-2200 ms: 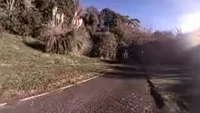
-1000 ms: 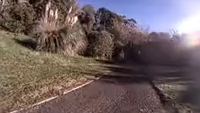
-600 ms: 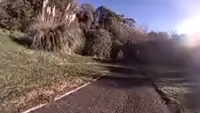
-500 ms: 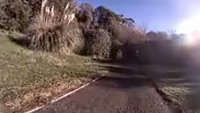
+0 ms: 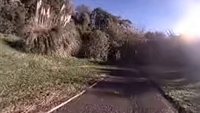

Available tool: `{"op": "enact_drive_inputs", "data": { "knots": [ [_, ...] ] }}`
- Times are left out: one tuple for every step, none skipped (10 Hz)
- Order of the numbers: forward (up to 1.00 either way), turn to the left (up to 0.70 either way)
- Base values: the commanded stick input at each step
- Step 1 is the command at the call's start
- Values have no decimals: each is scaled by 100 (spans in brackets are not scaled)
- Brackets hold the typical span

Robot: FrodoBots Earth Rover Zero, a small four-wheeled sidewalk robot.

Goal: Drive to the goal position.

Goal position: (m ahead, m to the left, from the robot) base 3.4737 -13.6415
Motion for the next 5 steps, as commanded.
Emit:
{"op": "enact_drive_inputs", "data": {
  "knots": [
    [0, -24],
    [0, -46],
    [0, -60],
    [0, -60],
    [0, -60]
  ]
}}
